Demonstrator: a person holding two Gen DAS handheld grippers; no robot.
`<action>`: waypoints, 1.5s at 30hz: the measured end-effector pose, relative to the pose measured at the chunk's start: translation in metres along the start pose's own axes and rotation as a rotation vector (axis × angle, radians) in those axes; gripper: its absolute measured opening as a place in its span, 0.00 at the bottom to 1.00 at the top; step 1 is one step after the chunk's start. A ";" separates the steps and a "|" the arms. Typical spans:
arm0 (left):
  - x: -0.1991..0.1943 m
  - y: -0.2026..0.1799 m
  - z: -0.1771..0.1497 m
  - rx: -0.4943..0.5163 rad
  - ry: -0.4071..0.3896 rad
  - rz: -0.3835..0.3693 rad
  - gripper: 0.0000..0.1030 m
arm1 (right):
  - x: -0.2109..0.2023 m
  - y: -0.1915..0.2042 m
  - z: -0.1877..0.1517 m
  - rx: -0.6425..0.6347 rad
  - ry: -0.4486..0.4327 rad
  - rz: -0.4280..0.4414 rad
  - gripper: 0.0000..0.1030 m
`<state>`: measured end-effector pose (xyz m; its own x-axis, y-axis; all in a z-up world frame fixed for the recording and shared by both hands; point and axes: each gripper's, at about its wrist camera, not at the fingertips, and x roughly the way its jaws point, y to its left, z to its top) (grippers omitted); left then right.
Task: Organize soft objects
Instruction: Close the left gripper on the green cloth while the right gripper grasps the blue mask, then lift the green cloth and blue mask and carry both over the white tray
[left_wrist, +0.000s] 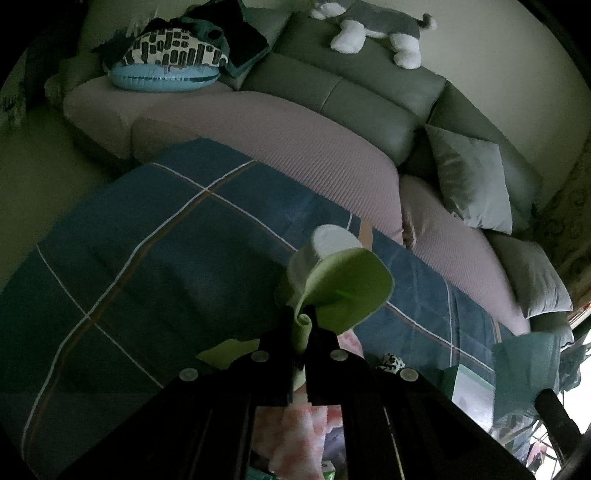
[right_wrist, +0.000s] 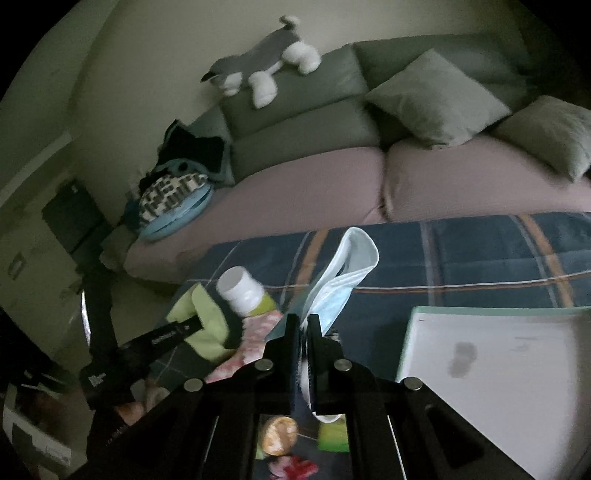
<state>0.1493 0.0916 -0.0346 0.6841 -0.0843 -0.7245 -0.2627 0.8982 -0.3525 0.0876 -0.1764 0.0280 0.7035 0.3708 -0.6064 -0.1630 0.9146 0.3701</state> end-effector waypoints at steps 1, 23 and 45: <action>-0.001 -0.001 0.000 0.004 -0.002 0.000 0.04 | -0.004 -0.003 0.000 0.005 -0.007 -0.007 0.04; -0.087 -0.055 0.013 0.122 -0.237 -0.088 0.03 | -0.058 -0.065 0.005 0.124 -0.144 -0.055 0.04; -0.117 -0.212 -0.048 0.480 -0.187 -0.423 0.03 | -0.185 -0.153 -0.002 0.252 -0.295 -0.445 0.04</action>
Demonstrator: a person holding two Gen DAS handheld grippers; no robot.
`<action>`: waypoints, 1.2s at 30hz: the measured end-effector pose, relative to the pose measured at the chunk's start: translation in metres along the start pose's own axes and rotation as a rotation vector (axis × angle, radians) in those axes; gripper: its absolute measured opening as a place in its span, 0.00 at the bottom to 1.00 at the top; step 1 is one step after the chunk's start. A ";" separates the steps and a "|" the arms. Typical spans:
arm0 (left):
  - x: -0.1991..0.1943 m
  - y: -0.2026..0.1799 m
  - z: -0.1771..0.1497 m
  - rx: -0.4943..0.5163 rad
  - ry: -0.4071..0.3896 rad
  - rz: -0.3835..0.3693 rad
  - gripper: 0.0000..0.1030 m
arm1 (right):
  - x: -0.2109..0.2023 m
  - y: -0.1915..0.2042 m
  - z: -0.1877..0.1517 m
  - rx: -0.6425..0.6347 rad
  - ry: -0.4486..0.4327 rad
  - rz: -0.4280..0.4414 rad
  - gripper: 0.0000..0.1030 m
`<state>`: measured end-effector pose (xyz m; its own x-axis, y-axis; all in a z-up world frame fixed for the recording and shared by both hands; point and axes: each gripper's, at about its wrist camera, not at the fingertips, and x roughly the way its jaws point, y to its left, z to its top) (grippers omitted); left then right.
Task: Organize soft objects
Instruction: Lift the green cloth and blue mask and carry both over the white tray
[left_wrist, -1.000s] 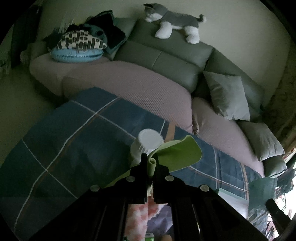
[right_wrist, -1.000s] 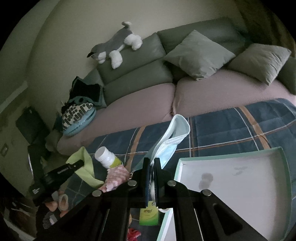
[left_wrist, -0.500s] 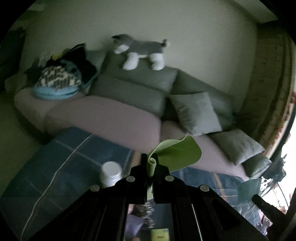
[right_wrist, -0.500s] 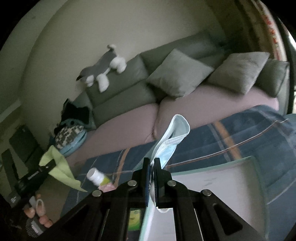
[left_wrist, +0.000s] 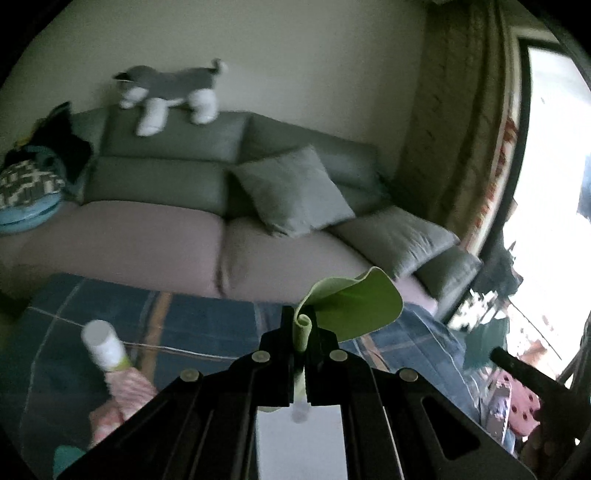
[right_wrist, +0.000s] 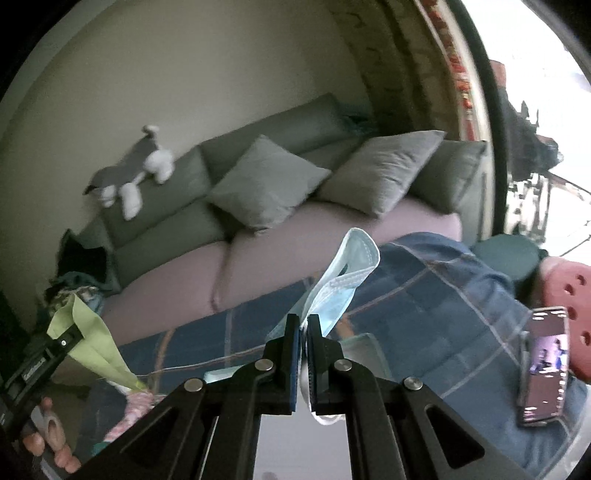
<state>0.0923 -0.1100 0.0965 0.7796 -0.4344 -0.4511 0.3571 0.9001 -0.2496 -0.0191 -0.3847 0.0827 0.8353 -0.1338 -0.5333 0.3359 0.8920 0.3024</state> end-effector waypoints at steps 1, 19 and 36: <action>0.003 -0.005 -0.002 0.008 0.009 -0.011 0.03 | 0.002 -0.005 0.000 0.006 0.010 -0.024 0.04; 0.071 -0.055 -0.040 0.091 0.230 -0.071 0.04 | 0.070 -0.022 -0.030 0.058 0.217 0.037 0.04; 0.121 -0.051 -0.082 0.099 0.411 0.001 0.04 | 0.124 -0.030 -0.063 0.071 0.403 0.045 0.06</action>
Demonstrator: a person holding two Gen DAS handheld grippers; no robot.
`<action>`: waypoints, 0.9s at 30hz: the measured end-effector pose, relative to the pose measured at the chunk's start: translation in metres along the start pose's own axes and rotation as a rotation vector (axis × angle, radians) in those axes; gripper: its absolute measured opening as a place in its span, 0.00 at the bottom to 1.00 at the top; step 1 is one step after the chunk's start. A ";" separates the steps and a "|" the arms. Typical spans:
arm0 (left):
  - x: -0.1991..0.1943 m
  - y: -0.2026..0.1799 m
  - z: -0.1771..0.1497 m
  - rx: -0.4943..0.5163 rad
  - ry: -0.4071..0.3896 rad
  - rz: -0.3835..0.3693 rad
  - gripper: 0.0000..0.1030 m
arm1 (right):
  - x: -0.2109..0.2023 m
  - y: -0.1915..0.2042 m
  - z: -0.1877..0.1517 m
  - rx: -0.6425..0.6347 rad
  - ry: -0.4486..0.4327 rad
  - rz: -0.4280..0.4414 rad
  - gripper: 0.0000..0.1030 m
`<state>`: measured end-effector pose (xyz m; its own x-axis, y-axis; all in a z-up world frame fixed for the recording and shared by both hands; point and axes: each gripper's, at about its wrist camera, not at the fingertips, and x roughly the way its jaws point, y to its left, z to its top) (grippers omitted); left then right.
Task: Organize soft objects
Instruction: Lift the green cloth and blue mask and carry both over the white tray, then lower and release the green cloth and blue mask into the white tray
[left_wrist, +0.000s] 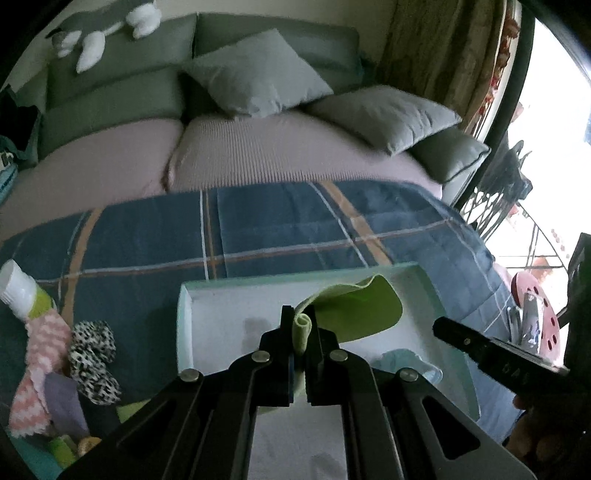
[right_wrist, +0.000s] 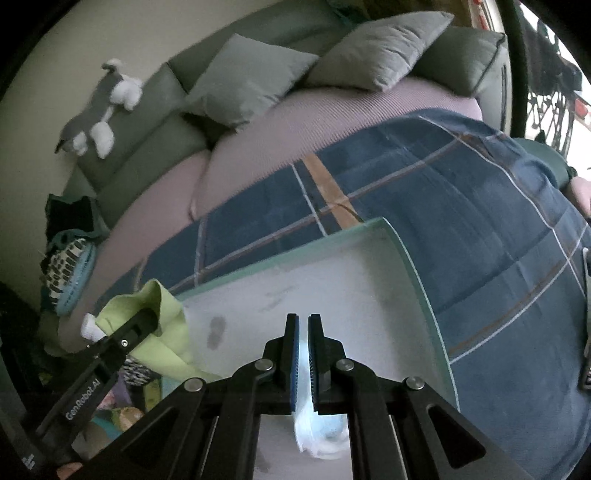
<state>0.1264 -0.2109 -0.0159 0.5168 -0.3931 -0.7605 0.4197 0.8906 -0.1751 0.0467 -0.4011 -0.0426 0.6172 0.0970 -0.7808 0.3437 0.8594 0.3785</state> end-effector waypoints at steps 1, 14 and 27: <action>0.004 -0.001 -0.002 0.001 0.013 -0.001 0.04 | 0.002 -0.003 0.000 0.004 0.008 -0.017 0.06; 0.048 -0.011 -0.022 0.016 0.176 -0.003 0.04 | 0.008 -0.006 0.000 0.011 0.035 -0.062 0.08; 0.029 -0.005 -0.015 0.007 0.140 0.021 0.56 | 0.005 0.002 0.000 -0.013 0.029 -0.052 0.08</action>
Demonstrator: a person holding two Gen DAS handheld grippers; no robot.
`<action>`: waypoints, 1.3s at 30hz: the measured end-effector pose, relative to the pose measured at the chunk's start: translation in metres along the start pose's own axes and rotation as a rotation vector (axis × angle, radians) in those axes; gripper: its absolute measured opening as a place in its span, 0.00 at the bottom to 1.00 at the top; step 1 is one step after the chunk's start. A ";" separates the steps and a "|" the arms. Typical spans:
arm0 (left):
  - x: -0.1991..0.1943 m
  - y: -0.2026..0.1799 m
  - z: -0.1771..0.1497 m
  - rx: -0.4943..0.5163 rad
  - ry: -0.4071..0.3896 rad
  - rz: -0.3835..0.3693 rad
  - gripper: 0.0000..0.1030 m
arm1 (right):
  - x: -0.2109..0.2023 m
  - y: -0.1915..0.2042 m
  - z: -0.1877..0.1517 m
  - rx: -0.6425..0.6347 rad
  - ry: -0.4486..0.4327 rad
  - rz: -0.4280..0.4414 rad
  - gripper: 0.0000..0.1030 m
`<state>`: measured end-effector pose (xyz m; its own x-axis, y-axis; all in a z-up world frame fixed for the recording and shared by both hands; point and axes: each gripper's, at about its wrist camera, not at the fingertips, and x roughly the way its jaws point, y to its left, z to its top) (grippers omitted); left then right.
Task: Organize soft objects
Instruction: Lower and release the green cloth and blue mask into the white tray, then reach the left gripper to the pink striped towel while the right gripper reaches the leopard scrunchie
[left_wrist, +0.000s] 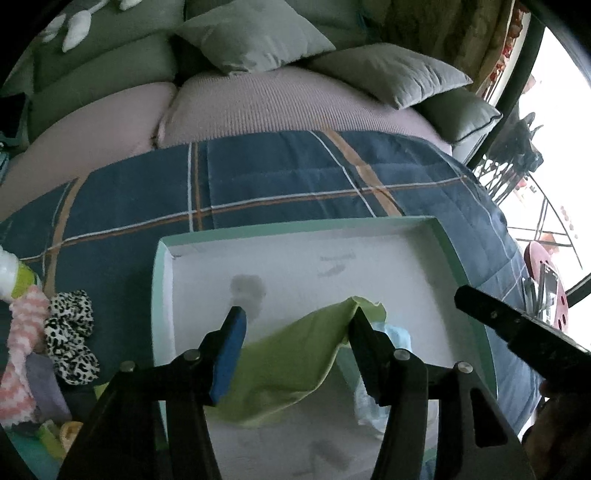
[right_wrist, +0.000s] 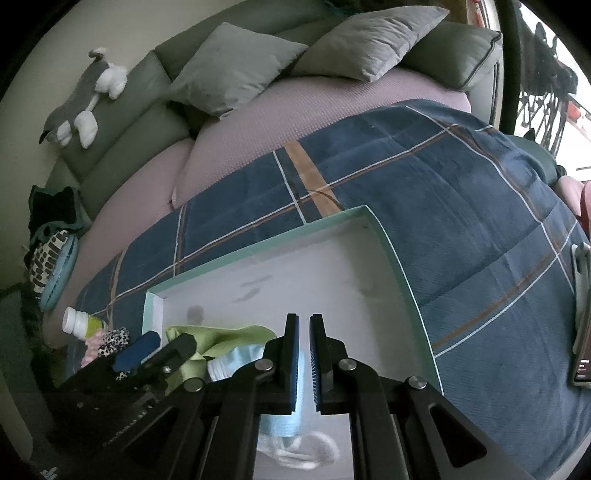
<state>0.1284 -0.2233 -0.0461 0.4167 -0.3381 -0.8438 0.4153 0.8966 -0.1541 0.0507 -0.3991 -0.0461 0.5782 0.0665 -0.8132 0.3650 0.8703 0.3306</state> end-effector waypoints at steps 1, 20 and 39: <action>-0.002 0.002 0.001 -0.003 -0.003 0.002 0.57 | 0.001 0.001 0.000 -0.003 0.002 0.000 0.08; -0.056 0.127 -0.007 -0.317 -0.119 0.214 0.92 | 0.006 0.047 -0.006 -0.087 0.026 -0.053 0.55; -0.129 0.222 -0.054 -0.573 -0.258 0.356 0.96 | 0.014 0.120 -0.031 -0.241 0.047 0.009 0.77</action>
<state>0.1233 0.0344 0.0006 0.6550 0.0088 -0.7555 -0.2408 0.9502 -0.1977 0.0803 -0.2786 -0.0326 0.5438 0.0928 -0.8341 0.1717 0.9606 0.2188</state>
